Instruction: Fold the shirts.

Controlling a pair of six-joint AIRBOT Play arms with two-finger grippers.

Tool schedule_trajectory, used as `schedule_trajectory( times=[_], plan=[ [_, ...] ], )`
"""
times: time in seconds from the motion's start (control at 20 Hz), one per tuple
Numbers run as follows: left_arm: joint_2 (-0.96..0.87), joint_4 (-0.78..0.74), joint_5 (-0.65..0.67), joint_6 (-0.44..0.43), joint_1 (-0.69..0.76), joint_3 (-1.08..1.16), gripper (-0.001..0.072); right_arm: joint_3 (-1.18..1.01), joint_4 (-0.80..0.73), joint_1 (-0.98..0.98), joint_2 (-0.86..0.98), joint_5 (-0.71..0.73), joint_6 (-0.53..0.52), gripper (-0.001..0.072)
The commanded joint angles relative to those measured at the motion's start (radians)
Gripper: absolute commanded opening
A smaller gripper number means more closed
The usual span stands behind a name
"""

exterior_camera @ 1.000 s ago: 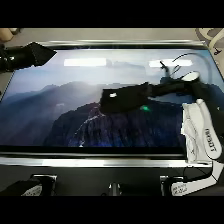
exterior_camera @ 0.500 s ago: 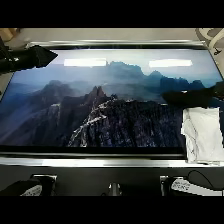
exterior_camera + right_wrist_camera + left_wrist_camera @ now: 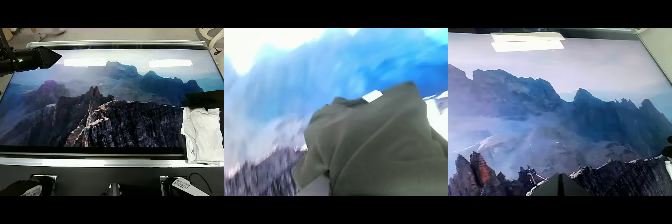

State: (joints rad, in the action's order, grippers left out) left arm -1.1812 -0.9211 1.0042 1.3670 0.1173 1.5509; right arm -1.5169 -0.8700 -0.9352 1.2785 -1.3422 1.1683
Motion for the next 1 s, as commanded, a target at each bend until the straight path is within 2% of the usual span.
schedule_trajectory(
  times=[0.0, 0.35, 0.5, 0.7, 0.85, 0.9, 0.95],
  plan=[
    [0.0, 0.0, 0.002, -0.01, 0.009, 0.0, 0.0022, 0.0, -0.08, -0.034, -0.024, -0.033, 0.051, 0.0017],
    [0.0, 0.0, 0.002, -0.01, 0.009, 0.0, 0.0022, 0.041, -0.57, -0.033, -0.042, -0.396, 0.009, 0.0017],
    [0.0, 0.0, 0.002, -0.009, 0.009, 0.0, 0.0022, 0.226, -0.562, -0.033, -0.097, -0.38, 0.018, 0.0017],
    [0.003, 0.004, 0.002, -0.005, 0.009, 0.0, 0.0022, 0.514, -0.578, -0.033, -0.158, -0.251, 0.008, 0.0018],
    [0.006, 0.005, 0.002, -0.005, 0.011, 0.0, 0.0022, 0.563, -0.64, -0.033, -0.161, -0.185, -0.01, 0.0031],
    [0.006, 0.004, 0.002, -0.006, 0.014, 0.0, 0.0022, 0.56, -0.642, -0.033, -0.161, -0.16, -0.01, 0.0185],
    [0.005, 0.004, 0.002, -0.005, 0.018, 0.0, 0.0022, 0.552, -0.641, -0.033, -0.161, -0.129, -0.026, 0.0493]
  ],
)
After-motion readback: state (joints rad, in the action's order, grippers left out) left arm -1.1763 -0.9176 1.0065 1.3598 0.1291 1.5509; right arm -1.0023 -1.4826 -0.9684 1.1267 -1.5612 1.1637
